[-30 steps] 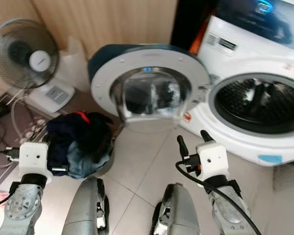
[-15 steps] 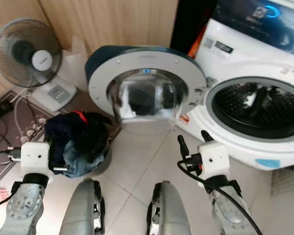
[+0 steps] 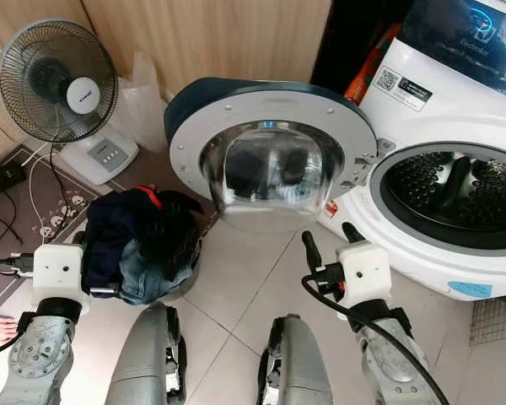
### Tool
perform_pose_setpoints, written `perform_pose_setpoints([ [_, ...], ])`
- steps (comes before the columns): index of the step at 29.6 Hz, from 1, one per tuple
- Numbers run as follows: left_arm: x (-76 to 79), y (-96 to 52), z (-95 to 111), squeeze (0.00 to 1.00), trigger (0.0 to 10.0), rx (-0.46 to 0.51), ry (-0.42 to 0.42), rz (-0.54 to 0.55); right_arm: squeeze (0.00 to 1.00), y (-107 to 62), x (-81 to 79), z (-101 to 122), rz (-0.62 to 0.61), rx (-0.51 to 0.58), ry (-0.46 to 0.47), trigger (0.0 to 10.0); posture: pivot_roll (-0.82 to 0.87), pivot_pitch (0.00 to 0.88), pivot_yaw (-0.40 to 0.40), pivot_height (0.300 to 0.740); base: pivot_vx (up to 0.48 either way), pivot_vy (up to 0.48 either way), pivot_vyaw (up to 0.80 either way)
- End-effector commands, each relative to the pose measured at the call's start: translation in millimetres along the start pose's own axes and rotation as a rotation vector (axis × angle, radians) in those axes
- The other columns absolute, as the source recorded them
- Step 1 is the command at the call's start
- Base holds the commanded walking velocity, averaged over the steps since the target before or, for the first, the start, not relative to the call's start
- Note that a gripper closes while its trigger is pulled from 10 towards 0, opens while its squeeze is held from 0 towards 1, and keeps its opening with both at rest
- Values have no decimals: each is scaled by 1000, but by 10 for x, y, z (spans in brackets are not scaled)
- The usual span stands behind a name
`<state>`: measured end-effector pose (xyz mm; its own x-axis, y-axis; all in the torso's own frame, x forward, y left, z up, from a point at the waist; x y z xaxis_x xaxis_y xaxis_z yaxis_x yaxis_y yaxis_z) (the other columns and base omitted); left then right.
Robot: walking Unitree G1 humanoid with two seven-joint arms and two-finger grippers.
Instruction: Clothes washing
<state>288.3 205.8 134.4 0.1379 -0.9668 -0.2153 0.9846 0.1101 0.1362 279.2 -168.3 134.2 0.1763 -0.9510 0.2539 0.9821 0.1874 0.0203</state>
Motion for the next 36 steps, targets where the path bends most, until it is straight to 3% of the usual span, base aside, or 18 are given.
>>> perform_pose_setpoints([
  [1,5,-45,-79,0,10000,-30,-7,-12,0,-35,-22,-32,8,-16,-1,10000,54,331,-17,581,0,0,0],
  [4,7,-54,-85,0,10000,-33,-7,-13,0,-37,-20,-30,9,-14,-4,10000,55,336,-19,556,0,0,0],
  [22,8,-58,-92,0,10000,-37,-10,-15,0,-51,-11,-47,7,-18,-14,10000,56,340,-17,556,0,0,0],
  [28,-103,-40,-259,0,10000,-131,-168,60,0,-52,-13,-54,9,-21,-13,10000,56,340,-17,556,0,0,0],
  [29,-140,-41,-333,455,10000,-163,-202,78,0,-51,-14,-55,10,-23,-14,10000,59,341,-18,556,0,0,0],
  [30,-148,-43,-371,1000,10000,-179,-221,82,0,-50,-13,-55,10,-24,-14,10000,59,342,-19,556,0,0,0],
  [36,-212,-65,-602,1000,10000,-263,-332,100,0,-47,-22,-48,21,-23,-26,10000,53,341,-23,556,0,0,0],
])
Point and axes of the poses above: a point about 5 cm out from each wrist's last joint towards the gripper, its own y axis pointing out of the wrist towards the gripper, its own z axis along the axis of the wrist's last joint, x = y × z, the point moved 5 cm from there along y, pointing out of the wrist towards the gripper, and after that the axes turned 3 degrees about -y, right-handed, at the moved point
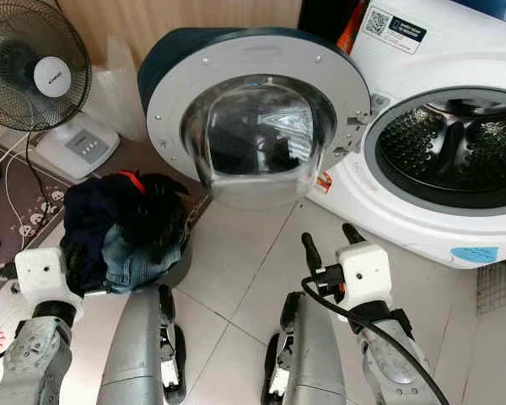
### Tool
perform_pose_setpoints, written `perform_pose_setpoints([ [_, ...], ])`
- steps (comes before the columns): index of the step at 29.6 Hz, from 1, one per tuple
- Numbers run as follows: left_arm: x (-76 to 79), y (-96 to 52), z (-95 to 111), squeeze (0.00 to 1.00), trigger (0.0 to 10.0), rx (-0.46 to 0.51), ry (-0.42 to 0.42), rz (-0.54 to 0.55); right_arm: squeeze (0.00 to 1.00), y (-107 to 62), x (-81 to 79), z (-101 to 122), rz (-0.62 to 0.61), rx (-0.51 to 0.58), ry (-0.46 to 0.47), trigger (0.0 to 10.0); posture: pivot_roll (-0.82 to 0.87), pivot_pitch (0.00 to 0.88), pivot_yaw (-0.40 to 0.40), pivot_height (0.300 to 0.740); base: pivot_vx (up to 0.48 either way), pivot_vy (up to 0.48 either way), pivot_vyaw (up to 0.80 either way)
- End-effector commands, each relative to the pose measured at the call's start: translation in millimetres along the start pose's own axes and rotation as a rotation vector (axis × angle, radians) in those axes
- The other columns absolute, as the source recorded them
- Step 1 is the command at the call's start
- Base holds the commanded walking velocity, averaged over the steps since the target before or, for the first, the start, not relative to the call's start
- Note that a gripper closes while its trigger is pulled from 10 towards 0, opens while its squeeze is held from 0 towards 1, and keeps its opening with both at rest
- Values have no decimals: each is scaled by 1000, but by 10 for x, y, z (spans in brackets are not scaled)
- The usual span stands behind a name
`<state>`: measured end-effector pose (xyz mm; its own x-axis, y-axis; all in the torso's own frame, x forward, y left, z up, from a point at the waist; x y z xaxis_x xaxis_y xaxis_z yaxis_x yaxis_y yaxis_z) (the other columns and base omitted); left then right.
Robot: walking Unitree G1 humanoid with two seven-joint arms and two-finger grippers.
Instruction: Clothes washing
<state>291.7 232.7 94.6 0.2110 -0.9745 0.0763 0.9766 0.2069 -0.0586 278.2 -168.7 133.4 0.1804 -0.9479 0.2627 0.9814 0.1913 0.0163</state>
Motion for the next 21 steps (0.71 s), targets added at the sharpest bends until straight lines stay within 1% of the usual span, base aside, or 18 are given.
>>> perform_pose_setpoints([
  [1,-97,-38,-162,1000,10000,-68,-42,15,0,-38,-22,-40,17,-20,-17,10000,52,341,-26,556,0,0,0],
  [3,-85,-37,-203,1000,10000,-87,-39,-8,0,-40,-19,-42,17,-21,-18,10000,52,342,-27,556,0,0,0],
  [4,-76,-28,-245,1000,10000,-107,-12,-26,0,-39,-21,-42,18,-22,-18,10000,52,341,-29,556,0,0,0],
  [5,-76,-28,-245,1000,10000,-107,-12,-26,0,-39,-21,-42,18,-22,-18,10000,52,341,-29,556,0,0,0],
  [6,-70,-17,-287,1000,10000,-125,10,-40,0,-38,-21,-41,20,-22,-18,10000,52,342,-31,556,0,0,0],
  [13,-60,92,-373,1000,10000,-167,-4,-107,0,-26,-11,-28,21,-20,-23,10000,44,338,-35,556,0,0,0],
  [15,-100,150,-421,1000,10000,-182,19,-106,0,-28,-10,-33,21,-22,-24,10000,44,338,-35,556,0,0,0],
  [17,-143,214,-457,1000,10000,-192,22,-108,0,-30,-6,-32,22,-23,-27,10000,34,338,-40,556,0,0,0],
  [18,-143,214,-457,1000,10000,-192,22,-108,0,-30,-6,-32,22,-23,-27,10000,34,338,-40,556,0,0,0],
  [19,-159,253,-485,1000,10000,-207,34,-114,0,-34,4,-31,21,-25,-29,10000,30,339,-43,556,0,0,0],
  [21,-173,279,-516,1000,10000,-223,47,-119,0,-39,15,-31,20,-26,-31,10000,30,339,-44,556,0,0,0],
])
Point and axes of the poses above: a point about 5 cm out from each wrist's last joint towards the gripper, its own y axis pointing out of the wrist towards the gripper, its own z axis along the axis of the wrist's last joint, x = y × z, the point moved 5 cm from there along y, pointing out of the wrist towards the gripper, and after that the axes turned 3 degrees about -y, right-handed, at the moved point
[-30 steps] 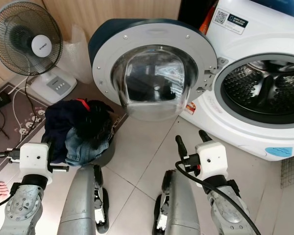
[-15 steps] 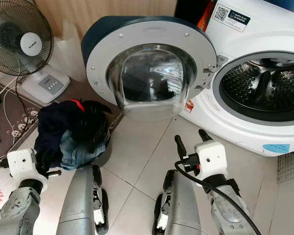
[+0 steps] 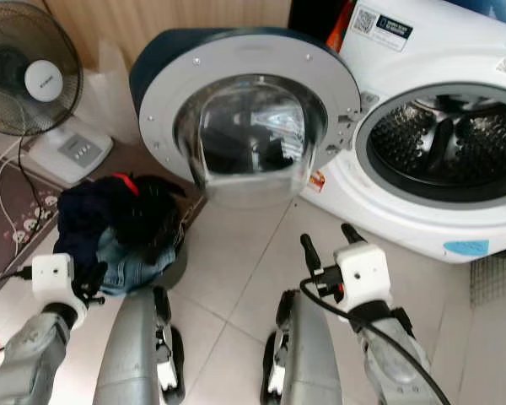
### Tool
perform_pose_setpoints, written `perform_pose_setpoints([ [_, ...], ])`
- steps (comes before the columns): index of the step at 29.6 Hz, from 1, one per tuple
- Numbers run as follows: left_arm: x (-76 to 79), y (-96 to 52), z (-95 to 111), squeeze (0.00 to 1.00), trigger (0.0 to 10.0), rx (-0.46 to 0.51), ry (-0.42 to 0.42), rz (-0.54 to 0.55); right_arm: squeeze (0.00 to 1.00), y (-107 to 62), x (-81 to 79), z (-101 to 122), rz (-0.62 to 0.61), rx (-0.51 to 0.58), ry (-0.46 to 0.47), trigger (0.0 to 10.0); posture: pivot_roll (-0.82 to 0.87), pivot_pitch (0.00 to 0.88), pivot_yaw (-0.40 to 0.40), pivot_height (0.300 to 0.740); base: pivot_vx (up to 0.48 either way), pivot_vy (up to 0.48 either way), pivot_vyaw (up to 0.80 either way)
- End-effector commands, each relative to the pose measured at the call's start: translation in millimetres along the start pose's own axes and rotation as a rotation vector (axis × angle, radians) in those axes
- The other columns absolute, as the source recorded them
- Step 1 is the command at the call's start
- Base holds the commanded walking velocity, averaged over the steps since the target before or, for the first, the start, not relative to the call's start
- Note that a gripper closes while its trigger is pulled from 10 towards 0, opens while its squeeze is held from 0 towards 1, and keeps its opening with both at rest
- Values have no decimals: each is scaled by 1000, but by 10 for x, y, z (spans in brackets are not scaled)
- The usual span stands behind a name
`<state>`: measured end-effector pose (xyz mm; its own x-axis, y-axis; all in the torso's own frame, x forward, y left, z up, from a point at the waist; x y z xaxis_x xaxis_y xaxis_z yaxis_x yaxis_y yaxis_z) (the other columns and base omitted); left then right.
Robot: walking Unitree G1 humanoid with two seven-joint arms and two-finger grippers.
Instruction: Clothes washing
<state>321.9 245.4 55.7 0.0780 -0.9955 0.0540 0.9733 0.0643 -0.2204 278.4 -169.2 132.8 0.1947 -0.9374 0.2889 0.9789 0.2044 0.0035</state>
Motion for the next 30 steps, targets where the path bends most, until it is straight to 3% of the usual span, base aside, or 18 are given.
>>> perform_pose_setpoints([
  [1,-78,-36,-177,1000,10000,-57,8,8,0,-40,13,-26,3,-18,-6,10000,30,339,-44,556,0,0,0],
  [6,-20,33,-251,1000,10000,-107,22,-70,0,-50,35,-20,3,-20,-10,10000,21,347,-56,556,0,0,0],
  [7,8,59,-271,800,10000,-122,41,-97,0,-52,31,-22,6,-22,-12,10000,21,348,-59,556,0,0,0],
  [9,14,78,-273,800,10000,-123,56,-106,0,-53,30,-24,7,-24,-14,10000,21,348,-59,556,0,0,0],
  [10,40,108,-261,0,10000,-126,96,-134,0,-55,34,-24,8,-25,-14,10000,17,353,-62,556,0,0,0],
  [12,69,137,-233,0,10000,-122,126,-155,0,-57,39,-22,8,-25,-15,10000,17,354,-64,556,0,0,0],
  [14,221,189,-137,0,10000,-99,174,-247,0,-59,47,-22,8,-27,-18,10000,16,356,-67,556,0,0,0],
  [17,311,208,-102,0,10000,-93,220,-290,0,-57,49,-23,8,-28,-18,10000,18,358,-69,556,0,0,0],
  [21,521,224,-70,0,10000,-70,207,-395,0,-47,44,-17,10,-27,-19,10000,18,358,-70,556,0,0,0],
  [30,618,270,-164,0,10000,-131,125,-468,0,-52,69,-12,8,-29,-24,10000,0,360,-76,556,0,0,0],
])
Point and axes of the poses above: a point about 5 cm out from each wrist's last joint towards the gripper, its own y axis pointing out of the wrist towards the gripper, its own z axis along the axis of the wrist's last joint, x = y × z, the point moved 5 cm from there along y, pointing out of the wrist towards the gripper, and after that the axes turned 3 degrees about -y, right-handed, at the moved point
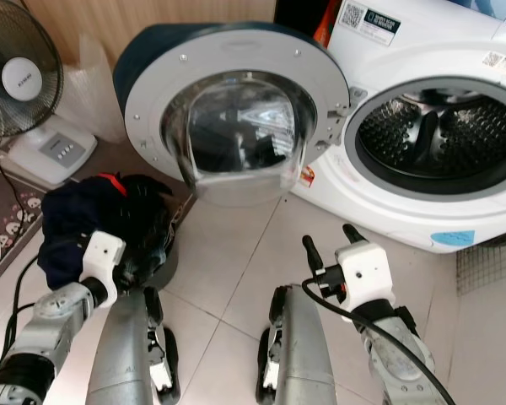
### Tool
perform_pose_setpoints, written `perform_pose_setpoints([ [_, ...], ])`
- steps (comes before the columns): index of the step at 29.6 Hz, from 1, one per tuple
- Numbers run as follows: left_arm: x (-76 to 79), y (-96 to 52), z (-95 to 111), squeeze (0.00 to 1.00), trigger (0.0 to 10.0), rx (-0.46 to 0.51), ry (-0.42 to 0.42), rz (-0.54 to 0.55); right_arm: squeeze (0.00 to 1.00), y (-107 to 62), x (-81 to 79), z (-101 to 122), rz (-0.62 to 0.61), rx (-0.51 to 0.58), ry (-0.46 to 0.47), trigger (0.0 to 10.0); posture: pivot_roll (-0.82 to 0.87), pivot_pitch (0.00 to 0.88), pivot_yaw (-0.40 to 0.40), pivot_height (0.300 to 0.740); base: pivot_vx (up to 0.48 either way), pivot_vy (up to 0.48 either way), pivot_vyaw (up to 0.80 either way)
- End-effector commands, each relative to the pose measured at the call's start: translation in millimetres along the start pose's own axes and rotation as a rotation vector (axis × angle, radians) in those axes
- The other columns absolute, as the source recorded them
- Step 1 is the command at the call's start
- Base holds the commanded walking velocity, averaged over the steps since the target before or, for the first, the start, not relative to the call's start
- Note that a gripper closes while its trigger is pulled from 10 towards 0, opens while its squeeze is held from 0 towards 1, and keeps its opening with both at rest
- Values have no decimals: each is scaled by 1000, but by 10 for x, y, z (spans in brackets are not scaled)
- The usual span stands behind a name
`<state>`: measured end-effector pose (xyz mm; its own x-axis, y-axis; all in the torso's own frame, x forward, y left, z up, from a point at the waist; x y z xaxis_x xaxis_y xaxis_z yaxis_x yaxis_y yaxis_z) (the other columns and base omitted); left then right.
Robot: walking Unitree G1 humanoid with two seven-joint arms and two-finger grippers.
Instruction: Clothes washing
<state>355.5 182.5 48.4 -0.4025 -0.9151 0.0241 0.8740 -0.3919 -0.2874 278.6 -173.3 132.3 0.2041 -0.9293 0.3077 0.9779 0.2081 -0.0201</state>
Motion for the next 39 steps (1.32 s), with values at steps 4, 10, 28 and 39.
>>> perform_pose_setpoints([
  [4,-6,-19,-163,0,10000,-56,-30,-3,0,-47,43,-1,-4,-9,-6,10000,0,361,-77,556,0,0,0],
  [10,-197,-62,-223,0,10000,-67,-80,134,0,-47,32,-4,-1,-12,-4,10000,3,368,-75,556,0,0,0],
  [28,-263,38,-222,0,10000,-97,-162,193,0,-66,40,-23,-8,-22,-7,10000,-13,370,-77,556,0,0,0],
  [39,-329,36,-252,0,10000,-130,-167,217,0,-79,64,-18,-9,-25,-17,10000,-20,371,-84,556,0,0,0],
])
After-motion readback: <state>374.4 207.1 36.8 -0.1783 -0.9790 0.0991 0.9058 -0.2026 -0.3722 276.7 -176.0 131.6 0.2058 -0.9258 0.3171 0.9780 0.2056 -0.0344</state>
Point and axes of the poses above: a point about 5 cm out from each wrist's last joint towards the gripper, its own y axis pointing out of the wrist towards the gripper, its own z axis along the axis of the wrist's last joint, x = y × z, the point moved 5 cm from there along y, pointing out of the wrist towards the gripper, and after that the axes turned 3 degrees about -y, right-handed, at the moved point
